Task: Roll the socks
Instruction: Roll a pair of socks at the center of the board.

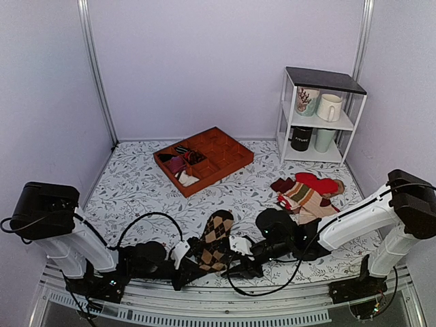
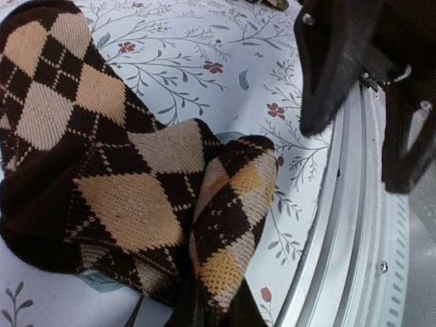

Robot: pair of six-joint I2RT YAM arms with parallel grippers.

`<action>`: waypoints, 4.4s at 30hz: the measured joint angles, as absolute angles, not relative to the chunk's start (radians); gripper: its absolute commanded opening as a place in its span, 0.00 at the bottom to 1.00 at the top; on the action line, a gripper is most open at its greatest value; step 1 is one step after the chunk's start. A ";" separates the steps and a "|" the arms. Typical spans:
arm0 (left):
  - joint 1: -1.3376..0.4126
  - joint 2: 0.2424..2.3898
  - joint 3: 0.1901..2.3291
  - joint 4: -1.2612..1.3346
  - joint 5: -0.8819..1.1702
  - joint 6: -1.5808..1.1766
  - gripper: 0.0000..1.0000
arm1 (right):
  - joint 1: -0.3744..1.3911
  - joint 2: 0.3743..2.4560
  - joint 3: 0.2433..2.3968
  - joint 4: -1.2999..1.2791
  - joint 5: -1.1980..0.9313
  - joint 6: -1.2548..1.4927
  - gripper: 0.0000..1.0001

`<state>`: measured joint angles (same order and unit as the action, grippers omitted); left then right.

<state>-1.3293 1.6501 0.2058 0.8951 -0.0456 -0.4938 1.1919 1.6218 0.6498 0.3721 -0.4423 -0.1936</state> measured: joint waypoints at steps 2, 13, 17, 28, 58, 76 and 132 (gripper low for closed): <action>-1.326 1.665 0.210 0.912 -0.030 -0.507 0.00 | 1.221 1.636 0.654 0.397 -0.422 -0.251 0.48; -1.316 1.704 0.224 0.952 0.010 -0.524 0.00 | 1.257 1.763 0.689 0.423 -0.292 -0.382 0.47; -1.314 1.710 0.223 0.962 0.015 -0.525 0.00 | 1.257 1.779 0.699 0.434 -0.244 -0.383 0.46; -1.312 1.720 0.218 0.983 0.020 -0.524 0.21 | 1.256 1.833 0.753 0.415 -0.187 -0.372 0.08; -1.399 1.503 0.128 0.888 -0.334 -0.080 0.61 | 1.058 2.011 1.118 -0.087 -0.675 0.116 0.08; -1.393 1.691 0.179 1.088 -0.237 0.007 0.43 | 1.052 2.012 1.127 -0.139 -0.704 0.144 0.08; -1.190 1.724 0.295 0.910 0.124 -0.461 0.00 | 1.172 1.752 0.707 0.340 -0.279 -0.379 0.33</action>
